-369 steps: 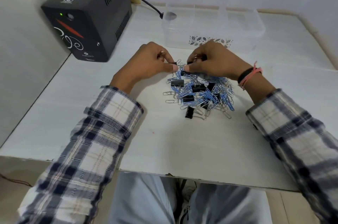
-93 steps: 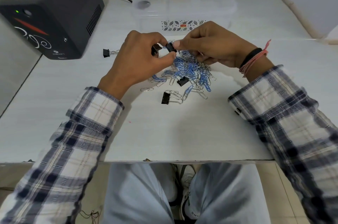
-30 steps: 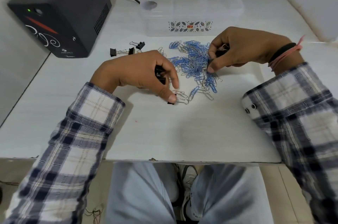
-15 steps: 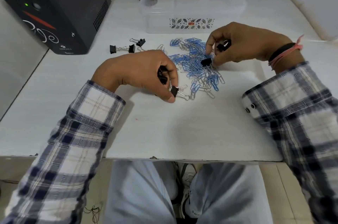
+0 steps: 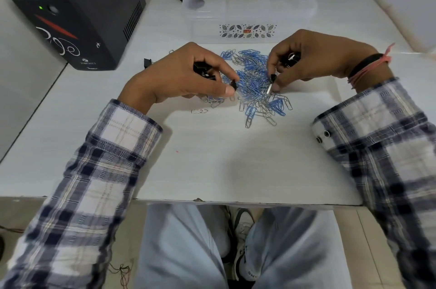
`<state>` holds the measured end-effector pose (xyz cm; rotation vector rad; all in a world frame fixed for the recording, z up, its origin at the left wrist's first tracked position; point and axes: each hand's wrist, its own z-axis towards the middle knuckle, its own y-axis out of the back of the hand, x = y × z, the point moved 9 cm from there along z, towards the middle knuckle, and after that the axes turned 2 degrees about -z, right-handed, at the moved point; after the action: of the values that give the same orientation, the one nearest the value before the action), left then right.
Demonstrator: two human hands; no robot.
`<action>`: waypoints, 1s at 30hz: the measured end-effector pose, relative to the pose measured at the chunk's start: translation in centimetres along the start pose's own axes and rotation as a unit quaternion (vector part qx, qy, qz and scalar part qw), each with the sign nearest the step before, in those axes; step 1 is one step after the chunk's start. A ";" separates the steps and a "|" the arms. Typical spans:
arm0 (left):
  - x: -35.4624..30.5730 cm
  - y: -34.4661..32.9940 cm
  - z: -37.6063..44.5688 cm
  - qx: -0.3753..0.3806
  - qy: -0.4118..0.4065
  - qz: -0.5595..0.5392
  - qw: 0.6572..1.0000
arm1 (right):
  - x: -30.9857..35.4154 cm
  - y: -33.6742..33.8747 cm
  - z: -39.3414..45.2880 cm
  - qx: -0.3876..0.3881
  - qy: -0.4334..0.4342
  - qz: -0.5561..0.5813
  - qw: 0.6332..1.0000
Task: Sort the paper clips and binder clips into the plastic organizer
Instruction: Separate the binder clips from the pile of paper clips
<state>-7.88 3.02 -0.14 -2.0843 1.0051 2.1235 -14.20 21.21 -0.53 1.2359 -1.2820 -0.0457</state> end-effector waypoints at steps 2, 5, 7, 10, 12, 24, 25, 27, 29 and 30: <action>0.3 0.2 0.2 -0.005 0.006 -0.011 1.000 | 0.0 0.4 -0.2 -0.007 0.006 0.018 1.000; 0.6 0.8 0.4 -0.026 0.001 -0.071 0.997 | 0.4 1.1 -0.2 -0.033 0.032 0.079 0.996; 0.4 1.5 0.6 -0.044 -0.016 -0.150 0.988 | 1.1 1.4 0.1 -0.049 0.062 0.192 0.978; 0.6 3.5 0.6 -0.088 -0.021 -0.317 0.944 | 2.5 0.9 1.1 -0.040 0.097 0.422 0.901; 1.1 4.9 0.4 -0.117 -0.017 -0.408 0.906 | 3.3 -0.1 1.9 -0.029 0.088 0.539 0.837; 4.6 11.4 -2.9 -0.406 0.090 -0.102 0.904 | 8.5 -7.0 9.0 -0.059 -0.162 0.597 0.784; 4.6 11.7 -3.0 -0.414 0.097 -0.042 0.904 | 9.0 -7.1 9.6 -0.068 -0.166 0.590 0.787; 4.7 11.9 -3.1 -0.416 0.102 0.035 0.903 | 9.6 -7.2 10.6 -0.086 -0.176 0.566 0.801; 5.1 12.1 -3.2 -0.415 0.108 0.055 0.902 | 10.1 -7.2 11.3 -0.091 -0.175 0.547 0.813; 5.2 12.1 -3.1 -0.413 0.110 0.060 0.902 | 10.4 -7.1 11.7 -0.088 -0.168 0.544 0.818</action>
<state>-10.89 -10.19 0.66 -2.6909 0.2028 2.7535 -14.66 4.03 -0.80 0.1919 -2.0861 0.4541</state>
